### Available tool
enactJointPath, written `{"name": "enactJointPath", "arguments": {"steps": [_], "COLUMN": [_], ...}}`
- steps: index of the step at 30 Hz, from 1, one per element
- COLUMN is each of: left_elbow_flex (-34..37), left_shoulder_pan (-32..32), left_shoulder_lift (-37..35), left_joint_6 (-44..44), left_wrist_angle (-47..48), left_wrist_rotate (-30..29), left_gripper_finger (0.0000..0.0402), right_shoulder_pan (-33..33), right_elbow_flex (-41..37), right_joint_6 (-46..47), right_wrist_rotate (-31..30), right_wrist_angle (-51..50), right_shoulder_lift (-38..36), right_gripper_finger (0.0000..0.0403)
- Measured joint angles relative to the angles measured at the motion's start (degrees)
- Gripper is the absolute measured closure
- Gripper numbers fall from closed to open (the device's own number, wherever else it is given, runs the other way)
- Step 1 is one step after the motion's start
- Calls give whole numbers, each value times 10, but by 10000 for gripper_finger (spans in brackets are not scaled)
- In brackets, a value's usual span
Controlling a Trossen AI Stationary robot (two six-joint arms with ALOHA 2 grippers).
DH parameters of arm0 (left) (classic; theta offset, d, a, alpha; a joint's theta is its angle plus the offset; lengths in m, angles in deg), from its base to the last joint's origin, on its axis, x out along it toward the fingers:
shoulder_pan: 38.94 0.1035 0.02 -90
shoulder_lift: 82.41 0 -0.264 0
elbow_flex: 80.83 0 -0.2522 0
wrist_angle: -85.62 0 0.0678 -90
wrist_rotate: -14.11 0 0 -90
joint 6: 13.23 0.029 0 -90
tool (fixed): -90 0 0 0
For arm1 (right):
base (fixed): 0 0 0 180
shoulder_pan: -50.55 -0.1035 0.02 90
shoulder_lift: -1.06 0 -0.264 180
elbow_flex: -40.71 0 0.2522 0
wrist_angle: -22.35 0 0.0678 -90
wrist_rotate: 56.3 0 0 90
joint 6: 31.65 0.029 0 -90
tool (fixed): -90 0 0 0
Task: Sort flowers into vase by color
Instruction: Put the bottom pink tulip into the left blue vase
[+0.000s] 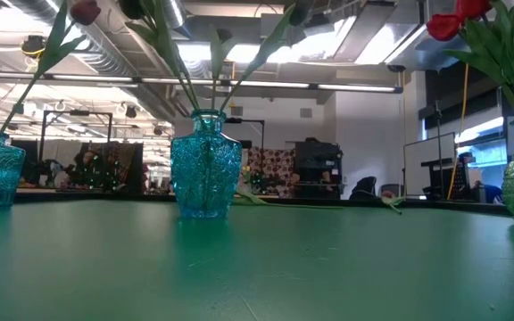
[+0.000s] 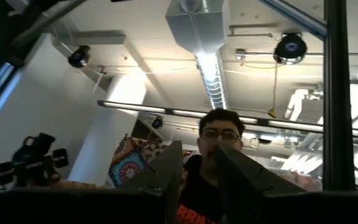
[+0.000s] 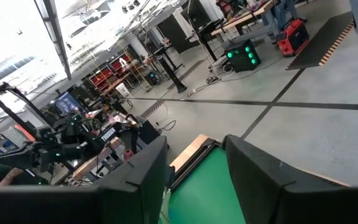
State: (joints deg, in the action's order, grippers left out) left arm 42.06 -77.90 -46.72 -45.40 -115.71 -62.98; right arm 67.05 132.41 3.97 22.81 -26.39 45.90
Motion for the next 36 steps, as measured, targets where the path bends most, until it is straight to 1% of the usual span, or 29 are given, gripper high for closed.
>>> {"name": "enactJointPath", "arguments": {"steps": [5,8,10,14,17,19,23,26,28,32,34,36], "left_elbow_flex": [-34,-39,-39,-40,-40,-40,-41,-41,-41,-42,-56,-76], "left_shoulder_pan": [-50,-78,-100,-159,-210,-243,-300,-326,-335,-336,-336,-336], "left_shoulder_lift": [43,60,68,81,93,101,129,154,169,188,198,207], "left_joint_6": [9,-22,-49,-94,-108,-115,-155,-207,-253,-325,-345,-346], "left_wrist_angle": [56,76,76,71,60,52,50,50,50,52,62,75], "left_wrist_rotate": [-17,-46,-76,-169,-239,-303,-446,-546,-599,-667,-683,-695], "left_gripper_finger": [310,310,310,310,310,310,310,310,310,310,310,310], "right_shoulder_pan": [0,0,0,0,0,0,0,0,0,0,0,0], "right_elbow_flex": [0,0,0,0,0,0,0,0,0,0,0,0], "right_joint_6": [-1,-2,-2,-3,-3,-3,-9,-23,-26,-16,-13,-13], "right_wrist_rotate": [0,0,0,0,0,5,15,16,33,90,98,119], "right_wrist_angle": [0,0,0,-6,-21,-38,-57,-56,-57,-68,-78,-84], "right_shoulder_lift": [0,0,0,-1,-3,-5,-5,-5,-5,-6,-11,-13], "right_gripper_finger": [238,238,238,238,238,238,238,238,238,238,238,238]}}
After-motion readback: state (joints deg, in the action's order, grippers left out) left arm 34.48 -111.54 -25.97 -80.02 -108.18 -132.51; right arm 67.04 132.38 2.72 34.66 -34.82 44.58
